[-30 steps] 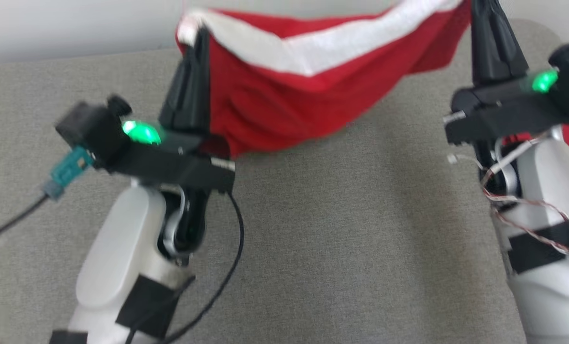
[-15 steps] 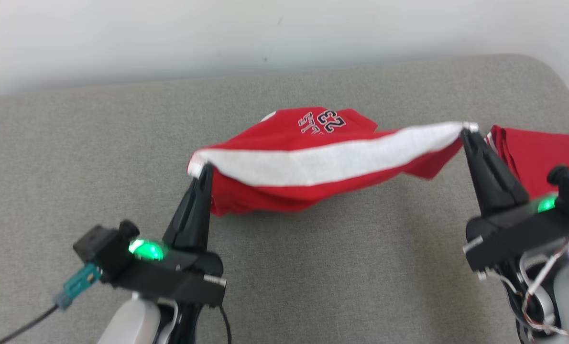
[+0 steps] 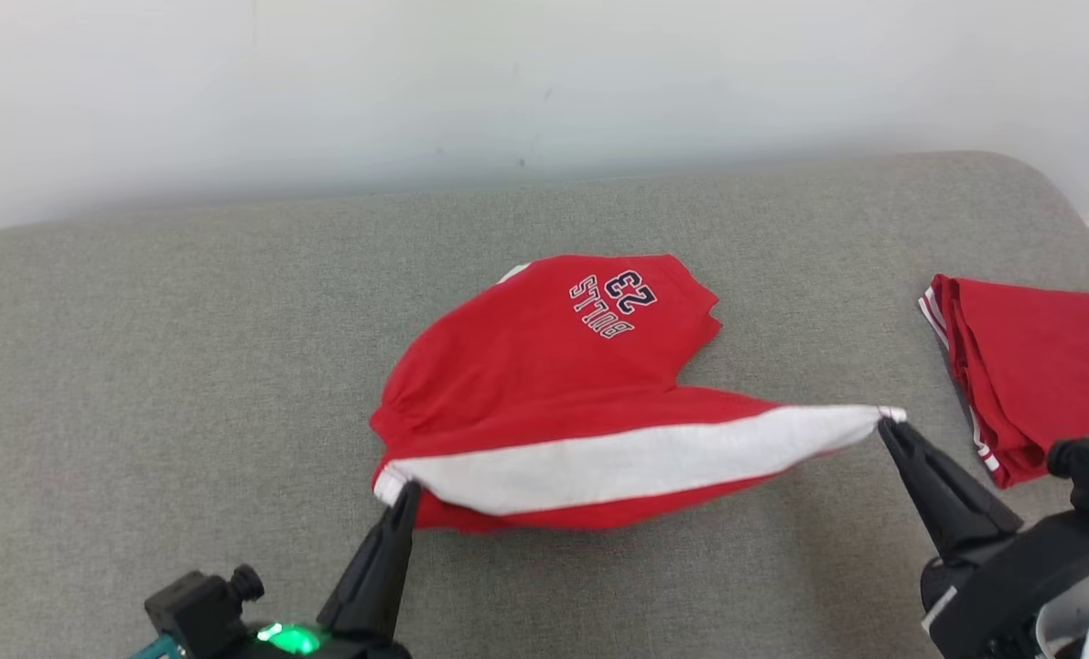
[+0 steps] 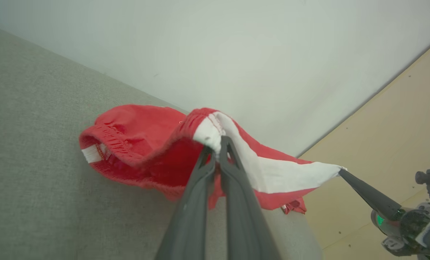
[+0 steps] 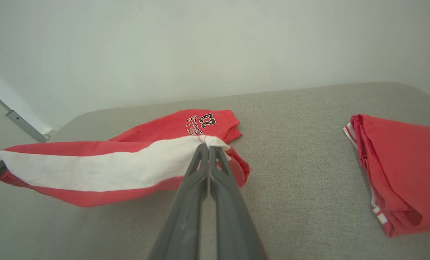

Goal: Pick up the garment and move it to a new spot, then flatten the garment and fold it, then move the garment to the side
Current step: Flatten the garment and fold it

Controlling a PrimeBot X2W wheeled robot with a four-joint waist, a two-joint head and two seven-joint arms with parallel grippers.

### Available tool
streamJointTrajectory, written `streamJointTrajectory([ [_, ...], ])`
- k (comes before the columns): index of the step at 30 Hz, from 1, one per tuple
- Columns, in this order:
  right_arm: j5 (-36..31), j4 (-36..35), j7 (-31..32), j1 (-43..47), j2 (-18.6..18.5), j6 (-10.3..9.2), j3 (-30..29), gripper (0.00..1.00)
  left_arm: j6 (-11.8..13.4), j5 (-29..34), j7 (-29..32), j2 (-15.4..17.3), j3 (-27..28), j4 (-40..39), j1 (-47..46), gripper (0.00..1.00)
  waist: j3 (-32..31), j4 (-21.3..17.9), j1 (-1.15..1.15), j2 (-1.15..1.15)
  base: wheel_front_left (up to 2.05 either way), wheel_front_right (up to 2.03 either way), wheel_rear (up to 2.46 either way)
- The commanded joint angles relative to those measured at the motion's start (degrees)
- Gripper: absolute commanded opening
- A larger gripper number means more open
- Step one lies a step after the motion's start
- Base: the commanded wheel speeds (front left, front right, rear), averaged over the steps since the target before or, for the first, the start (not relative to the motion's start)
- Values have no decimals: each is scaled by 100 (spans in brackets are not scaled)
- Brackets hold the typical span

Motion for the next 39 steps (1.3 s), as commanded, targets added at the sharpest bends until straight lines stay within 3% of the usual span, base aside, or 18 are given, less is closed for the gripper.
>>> streamJointTrajectory([
  [1,81,-40,89,112,40,-16,-43,0,4,-141,61,75,-7,-56,119,0,-20,3,1,1,0,0,0],
  [12,535,-366,1705,995,68,-16,-435,0,89,-607,711,515,-138,-211,625,0,-67,-5,1,1,0,0,0],
  [27,864,-553,2633,1493,362,-15,-694,0,228,-1168,1526,845,-341,-304,1064,0,-9,78,1,1,0,0,0],
  [39,1166,-1033,3841,2174,1065,-16,-1232,0,543,-1611,2381,1229,-558,-675,1447,0,3,200,1,1,0,0,0],
])
